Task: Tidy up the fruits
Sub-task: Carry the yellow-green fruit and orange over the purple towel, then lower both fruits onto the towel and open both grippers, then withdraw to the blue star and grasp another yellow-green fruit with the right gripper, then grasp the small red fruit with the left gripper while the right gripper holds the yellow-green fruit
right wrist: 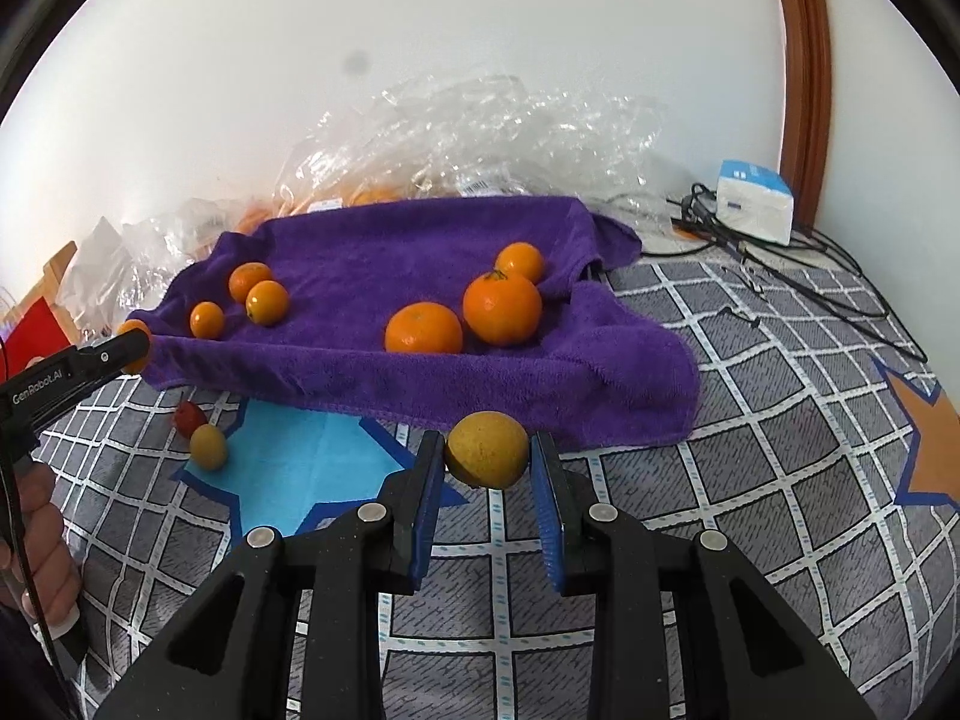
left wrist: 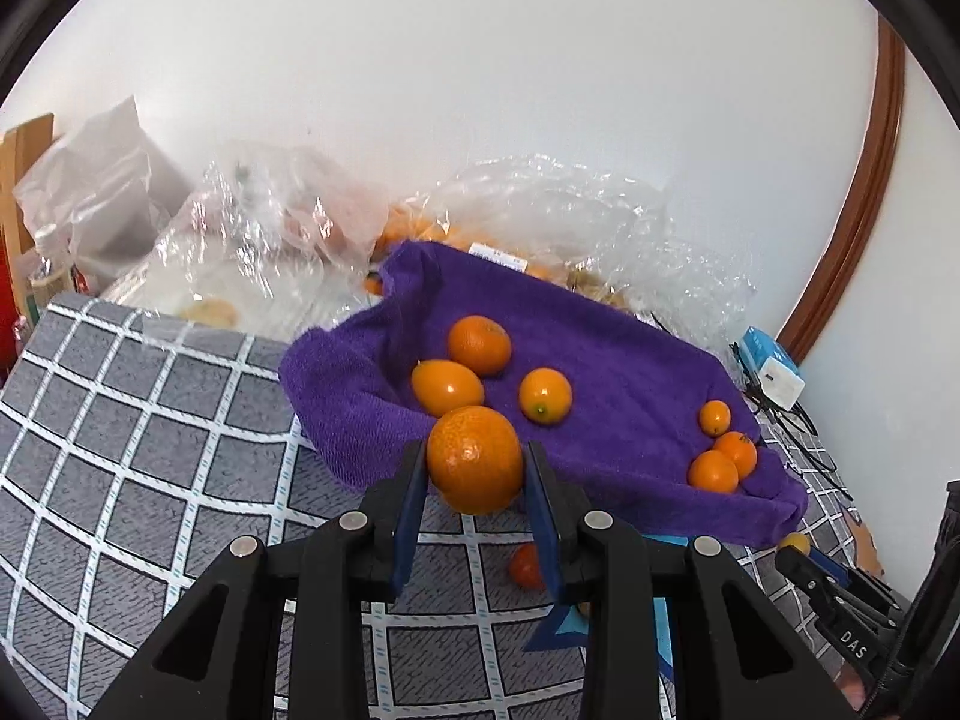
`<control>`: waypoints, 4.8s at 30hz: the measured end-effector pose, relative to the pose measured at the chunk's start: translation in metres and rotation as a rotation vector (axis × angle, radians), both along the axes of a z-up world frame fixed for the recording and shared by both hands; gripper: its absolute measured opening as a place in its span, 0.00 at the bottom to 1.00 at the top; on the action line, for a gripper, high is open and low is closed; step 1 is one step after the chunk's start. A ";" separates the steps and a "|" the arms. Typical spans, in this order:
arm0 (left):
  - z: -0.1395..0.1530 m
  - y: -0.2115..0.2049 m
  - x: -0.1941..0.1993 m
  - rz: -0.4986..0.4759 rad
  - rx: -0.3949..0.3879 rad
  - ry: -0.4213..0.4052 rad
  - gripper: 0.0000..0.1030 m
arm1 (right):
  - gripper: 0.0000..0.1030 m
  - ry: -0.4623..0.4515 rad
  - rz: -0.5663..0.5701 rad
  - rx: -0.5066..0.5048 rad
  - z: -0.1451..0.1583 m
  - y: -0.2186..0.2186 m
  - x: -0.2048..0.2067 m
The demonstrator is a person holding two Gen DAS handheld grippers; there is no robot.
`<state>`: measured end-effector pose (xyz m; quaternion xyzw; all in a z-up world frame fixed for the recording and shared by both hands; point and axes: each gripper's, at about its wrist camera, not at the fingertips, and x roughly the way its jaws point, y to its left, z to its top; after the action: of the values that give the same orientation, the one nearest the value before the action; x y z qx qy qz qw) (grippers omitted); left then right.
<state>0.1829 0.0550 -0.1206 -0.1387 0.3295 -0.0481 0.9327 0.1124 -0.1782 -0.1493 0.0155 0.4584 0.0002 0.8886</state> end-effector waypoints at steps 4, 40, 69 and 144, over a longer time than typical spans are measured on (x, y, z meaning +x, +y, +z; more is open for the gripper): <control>0.001 -0.001 -0.001 0.000 0.005 -0.008 0.30 | 0.28 -0.013 0.005 0.006 0.002 0.000 -0.002; 0.051 0.021 0.033 0.028 0.052 0.035 0.30 | 0.28 -0.009 0.083 0.020 0.026 -0.002 0.110; 0.000 -0.037 0.115 -0.113 0.100 0.230 0.30 | 0.50 0.068 0.146 0.008 -0.006 -0.002 0.138; -0.031 0.072 -0.018 0.125 0.173 0.232 0.46 | 0.23 0.114 0.042 -0.133 0.001 0.024 0.003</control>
<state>0.1650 0.1270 -0.1514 -0.0828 0.4289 0.0547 0.8979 0.1159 -0.1544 -0.1487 -0.0531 0.5077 -0.0126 0.8598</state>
